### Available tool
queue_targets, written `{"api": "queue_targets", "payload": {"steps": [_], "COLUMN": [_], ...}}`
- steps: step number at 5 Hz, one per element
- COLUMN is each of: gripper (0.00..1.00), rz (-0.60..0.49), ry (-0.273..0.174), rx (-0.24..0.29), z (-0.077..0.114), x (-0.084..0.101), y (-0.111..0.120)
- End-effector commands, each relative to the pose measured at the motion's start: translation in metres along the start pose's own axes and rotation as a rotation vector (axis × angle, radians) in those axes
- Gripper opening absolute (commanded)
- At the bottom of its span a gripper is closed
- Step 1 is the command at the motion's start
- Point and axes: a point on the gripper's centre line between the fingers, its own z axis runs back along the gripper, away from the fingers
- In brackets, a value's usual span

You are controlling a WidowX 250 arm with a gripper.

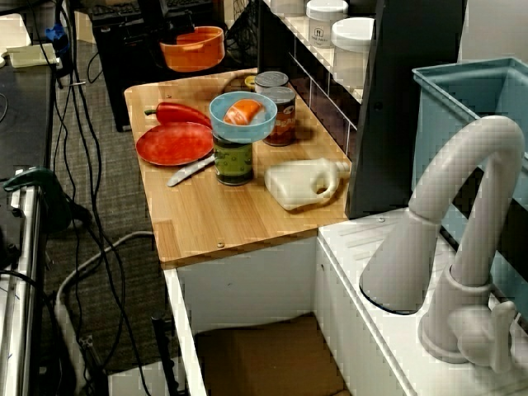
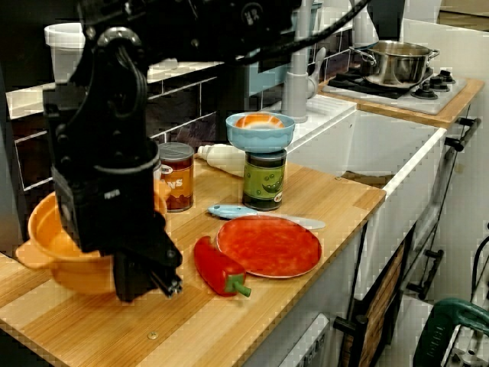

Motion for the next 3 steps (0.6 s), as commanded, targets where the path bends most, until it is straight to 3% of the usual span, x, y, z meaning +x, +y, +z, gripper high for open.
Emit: {"api": "queue_targets", "payload": {"steps": [1, 3], "gripper": [0.0, 0.0], "rz": [-0.007, -0.046], "ry": [-0.032, -0.013], "rx": [-0.059, -0.063], "z": [0.041, 0.053], "x": [0.005, -0.011], "y": [-0.008, -0.013]}}
